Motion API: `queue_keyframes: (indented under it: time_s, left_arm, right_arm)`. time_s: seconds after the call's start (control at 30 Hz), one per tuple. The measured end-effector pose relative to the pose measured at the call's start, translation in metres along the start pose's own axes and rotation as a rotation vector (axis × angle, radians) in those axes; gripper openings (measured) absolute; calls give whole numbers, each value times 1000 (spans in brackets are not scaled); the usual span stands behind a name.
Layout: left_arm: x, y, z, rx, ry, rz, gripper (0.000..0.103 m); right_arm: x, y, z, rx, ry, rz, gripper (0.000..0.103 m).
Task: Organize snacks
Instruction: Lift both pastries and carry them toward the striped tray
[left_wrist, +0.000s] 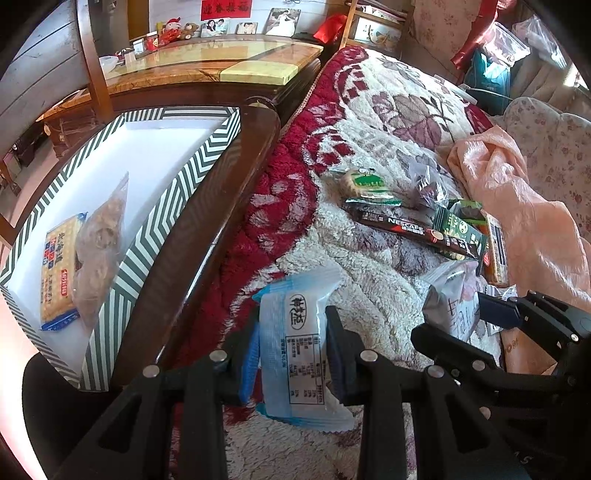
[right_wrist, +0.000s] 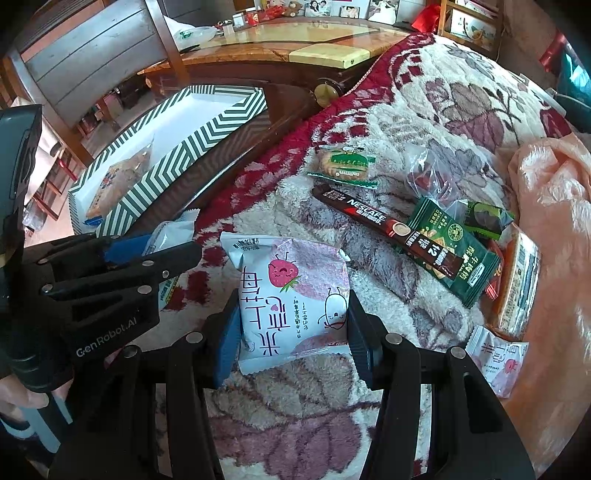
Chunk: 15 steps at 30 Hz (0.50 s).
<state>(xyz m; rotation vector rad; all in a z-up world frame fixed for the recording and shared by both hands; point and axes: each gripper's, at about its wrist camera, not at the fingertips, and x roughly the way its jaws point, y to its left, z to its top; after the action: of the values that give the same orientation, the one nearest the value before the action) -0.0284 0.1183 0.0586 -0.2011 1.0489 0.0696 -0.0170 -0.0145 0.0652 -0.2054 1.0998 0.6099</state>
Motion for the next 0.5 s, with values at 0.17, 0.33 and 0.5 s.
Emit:
queue_keyframes:
  time_s: [0.17, 0.33, 0.5]
  left_arm:
    - [0, 0, 0, 0, -3, 0, 34]
    - [0, 3, 0, -7, -3, 4, 34]
    - [-2, 4, 0, -11, -8, 4, 34]
  right_arm:
    - [1, 3, 1, -6, 6, -1, 51]
    - [1, 6, 3, -9, 5, 0, 51]
    - [0, 8, 5, -16, -1, 1, 51]
